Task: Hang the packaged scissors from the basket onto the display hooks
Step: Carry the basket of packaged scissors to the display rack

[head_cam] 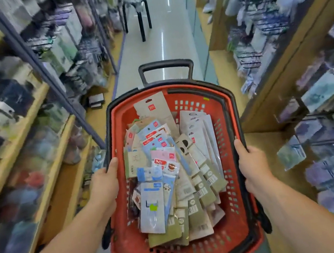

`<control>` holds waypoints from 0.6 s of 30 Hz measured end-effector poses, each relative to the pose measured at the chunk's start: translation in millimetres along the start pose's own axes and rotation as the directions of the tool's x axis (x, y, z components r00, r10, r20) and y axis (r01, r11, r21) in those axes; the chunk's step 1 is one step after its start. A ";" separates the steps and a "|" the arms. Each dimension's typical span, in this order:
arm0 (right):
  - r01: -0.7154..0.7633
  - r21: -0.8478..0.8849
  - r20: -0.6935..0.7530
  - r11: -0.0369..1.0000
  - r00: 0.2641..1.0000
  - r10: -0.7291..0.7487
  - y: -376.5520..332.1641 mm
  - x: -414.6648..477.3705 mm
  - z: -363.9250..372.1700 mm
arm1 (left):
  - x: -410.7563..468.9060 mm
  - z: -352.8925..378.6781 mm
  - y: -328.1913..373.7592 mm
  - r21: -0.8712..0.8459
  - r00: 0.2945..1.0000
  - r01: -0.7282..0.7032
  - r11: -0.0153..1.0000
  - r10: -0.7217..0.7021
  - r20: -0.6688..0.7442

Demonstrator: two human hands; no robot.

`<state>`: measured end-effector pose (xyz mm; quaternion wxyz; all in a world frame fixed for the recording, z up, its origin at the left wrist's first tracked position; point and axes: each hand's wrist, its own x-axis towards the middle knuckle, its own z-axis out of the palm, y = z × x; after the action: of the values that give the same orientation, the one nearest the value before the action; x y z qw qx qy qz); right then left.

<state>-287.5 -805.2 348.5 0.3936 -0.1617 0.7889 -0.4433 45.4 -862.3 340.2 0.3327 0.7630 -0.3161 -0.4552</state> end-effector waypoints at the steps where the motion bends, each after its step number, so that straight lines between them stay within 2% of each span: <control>1: 0.002 0.009 0.000 1.000 1.000 -0.002 -15.2 19.5 16.2 | 23.0 10.0 15.3 -0.007 1.000 0.011 1.000 -0.011 0.013; 9: -0.024 0.016 -0.073 1.000 0.997 0.025 -152.0 152.0 133.2 | 217.3 68.0 161.5 -0.042 0.996 -0.016 0.999 0.020 0.090; 18: -0.029 0.062 -0.016 0.998 0.999 0.030 -298.0 342.8 243.2 | 384.3 171.9 326.3 -0.053 0.999 -0.006 0.999 0.009 0.052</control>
<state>-348.2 -1316.8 358.9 0.3984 -0.1342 0.7804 -0.4630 -20.5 -1390.7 351.0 0.3460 0.7408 -0.3153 -0.4817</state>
